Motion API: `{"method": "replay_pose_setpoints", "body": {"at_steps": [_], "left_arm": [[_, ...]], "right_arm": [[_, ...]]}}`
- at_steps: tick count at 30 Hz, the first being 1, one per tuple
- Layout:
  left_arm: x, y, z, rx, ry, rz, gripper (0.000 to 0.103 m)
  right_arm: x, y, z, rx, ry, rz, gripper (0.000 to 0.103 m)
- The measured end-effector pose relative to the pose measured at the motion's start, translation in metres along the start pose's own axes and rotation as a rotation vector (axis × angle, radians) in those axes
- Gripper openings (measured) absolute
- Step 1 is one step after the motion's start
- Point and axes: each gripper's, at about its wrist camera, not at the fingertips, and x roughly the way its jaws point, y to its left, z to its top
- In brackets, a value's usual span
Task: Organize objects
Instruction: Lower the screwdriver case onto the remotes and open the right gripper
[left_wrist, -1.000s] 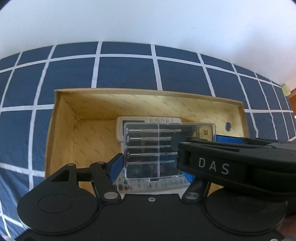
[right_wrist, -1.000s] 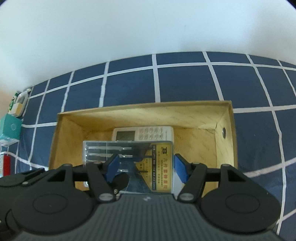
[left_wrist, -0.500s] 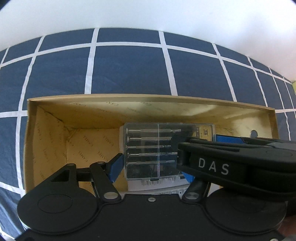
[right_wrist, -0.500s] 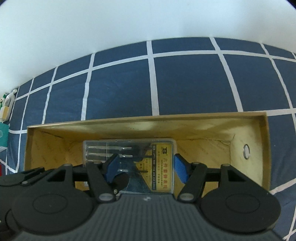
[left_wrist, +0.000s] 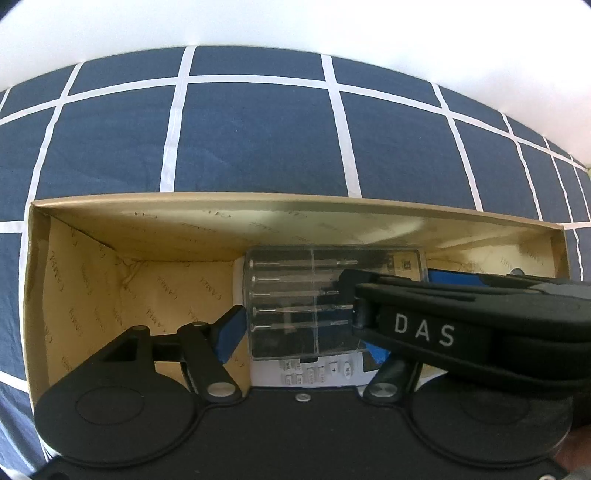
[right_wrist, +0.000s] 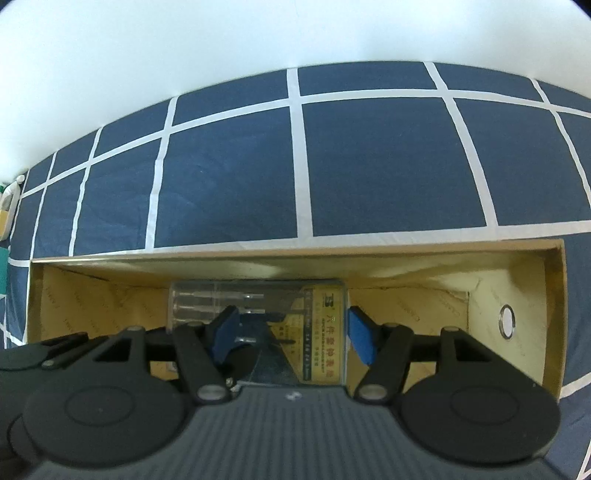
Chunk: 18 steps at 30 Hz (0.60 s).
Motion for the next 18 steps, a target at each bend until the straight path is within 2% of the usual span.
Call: {"method": "replay_pose_setpoints", "body": {"at_steps": [8,15,18], "left_arm": [[-0.004,0.002,-0.002,-0.031,-0.007,-0.005,0.067],[-0.025,0.0,-0.014,-0.037,-0.029,0.01,0.068],[-0.04,-0.003,-0.02,-0.04,-0.043,0.023,0.072]], "right_arm": [[-0.004,-0.001,0.0,0.005,-0.013,-0.003,0.064],[-0.023,-0.003,-0.006,0.006,-0.029,0.014,0.064],[-0.038,-0.003,-0.011,0.004,-0.047,0.023,0.065]]}}
